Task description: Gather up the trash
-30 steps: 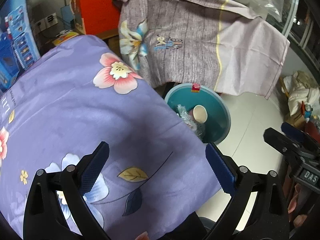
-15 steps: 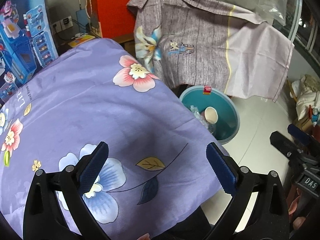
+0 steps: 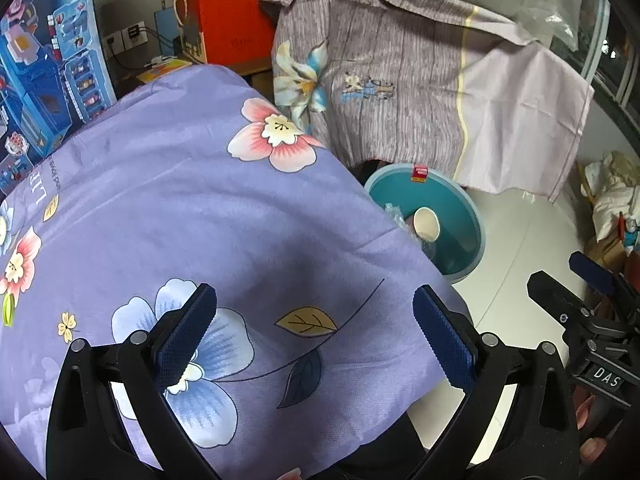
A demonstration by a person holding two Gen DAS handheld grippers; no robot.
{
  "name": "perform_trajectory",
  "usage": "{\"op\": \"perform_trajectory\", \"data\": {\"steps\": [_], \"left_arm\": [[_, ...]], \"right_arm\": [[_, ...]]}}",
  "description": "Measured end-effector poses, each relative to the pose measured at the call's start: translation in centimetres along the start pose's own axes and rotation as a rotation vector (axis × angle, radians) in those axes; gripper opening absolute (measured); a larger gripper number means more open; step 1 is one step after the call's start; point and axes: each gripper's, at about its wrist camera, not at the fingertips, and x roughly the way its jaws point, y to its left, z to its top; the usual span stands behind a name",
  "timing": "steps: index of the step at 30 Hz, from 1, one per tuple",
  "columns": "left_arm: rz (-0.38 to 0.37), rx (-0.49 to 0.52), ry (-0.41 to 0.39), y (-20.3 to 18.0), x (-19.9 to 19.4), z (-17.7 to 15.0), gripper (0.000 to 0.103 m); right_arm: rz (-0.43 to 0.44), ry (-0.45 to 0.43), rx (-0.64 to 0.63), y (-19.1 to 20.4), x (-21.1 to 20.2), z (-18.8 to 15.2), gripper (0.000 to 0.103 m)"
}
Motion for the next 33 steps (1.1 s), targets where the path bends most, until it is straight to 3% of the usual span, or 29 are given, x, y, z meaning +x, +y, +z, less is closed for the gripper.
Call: {"op": "perform_trajectory", "data": {"steps": [33], "left_arm": [[0.014,-0.016,0.04,0.5,1.7,-0.3,0.099]], "right_arm": [[-0.012,0.042,0.011,0.0,1.6,0.3,0.091]]}}
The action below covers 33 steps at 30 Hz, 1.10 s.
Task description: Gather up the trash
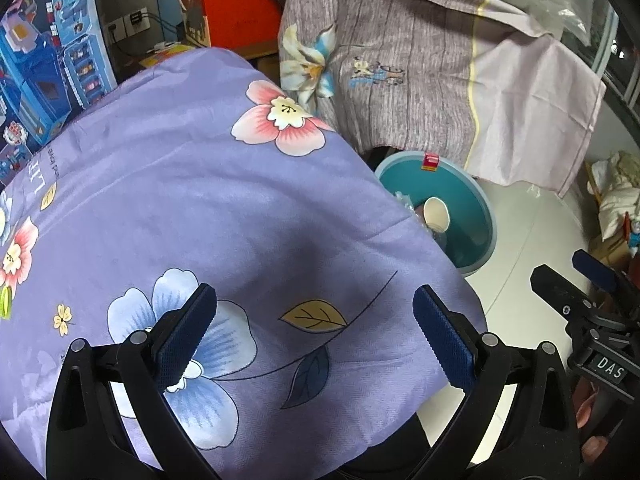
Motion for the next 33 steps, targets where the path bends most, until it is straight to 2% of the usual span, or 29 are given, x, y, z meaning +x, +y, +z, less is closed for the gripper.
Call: {"op": "perform_trajectory", "data": {"steps": [33], "left_arm": [[0.04,0.026,0.004,-0.37,0.11,-0.29,0.099]], "right_arm": [[-0.022,0.008,-0.003,-0.37,0.58,0.41,0.091]]}}
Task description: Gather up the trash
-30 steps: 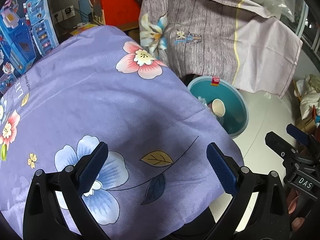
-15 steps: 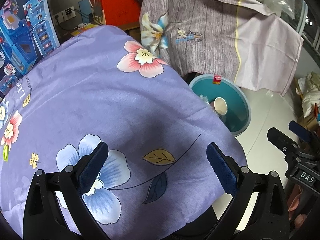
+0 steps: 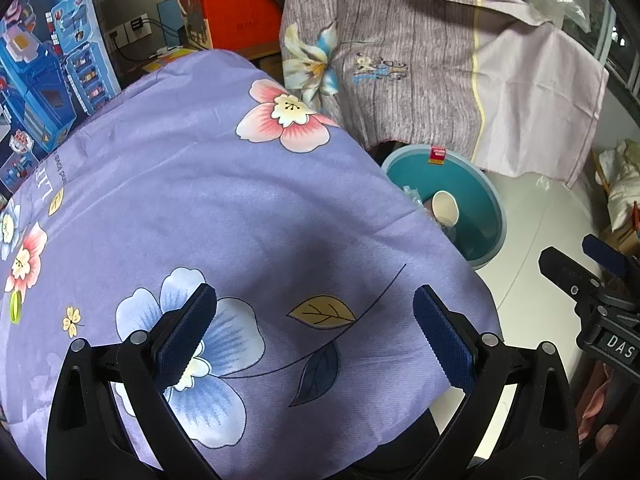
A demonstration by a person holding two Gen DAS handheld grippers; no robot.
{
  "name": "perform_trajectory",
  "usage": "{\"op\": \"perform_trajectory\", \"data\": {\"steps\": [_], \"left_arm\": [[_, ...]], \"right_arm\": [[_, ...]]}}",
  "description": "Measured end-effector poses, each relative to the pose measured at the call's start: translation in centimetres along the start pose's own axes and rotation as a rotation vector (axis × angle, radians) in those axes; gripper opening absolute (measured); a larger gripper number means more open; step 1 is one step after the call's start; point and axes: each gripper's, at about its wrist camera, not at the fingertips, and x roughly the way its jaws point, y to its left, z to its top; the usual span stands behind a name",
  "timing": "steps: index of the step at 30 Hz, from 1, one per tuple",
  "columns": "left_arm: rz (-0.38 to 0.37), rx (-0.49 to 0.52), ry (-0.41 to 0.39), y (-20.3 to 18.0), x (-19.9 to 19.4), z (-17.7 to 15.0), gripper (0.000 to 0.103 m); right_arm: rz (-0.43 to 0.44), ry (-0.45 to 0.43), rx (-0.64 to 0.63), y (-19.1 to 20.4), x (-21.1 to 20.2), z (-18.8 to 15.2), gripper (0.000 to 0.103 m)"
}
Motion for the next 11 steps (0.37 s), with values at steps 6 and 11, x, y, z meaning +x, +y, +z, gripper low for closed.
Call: {"op": "perform_trajectory", "data": {"steps": [6,11], "left_arm": [[0.012,0.014,0.008,0.13,0.19,-0.19,0.099],[0.022,0.01,0.01,0.07,0.25,-0.15,0.099]], "right_arm": [[-0.001,0.005,-0.002,-0.04,0.12,0.04,0.091],[0.001,0.006,-0.003,-0.04,0.07,0.08,0.091]]}}
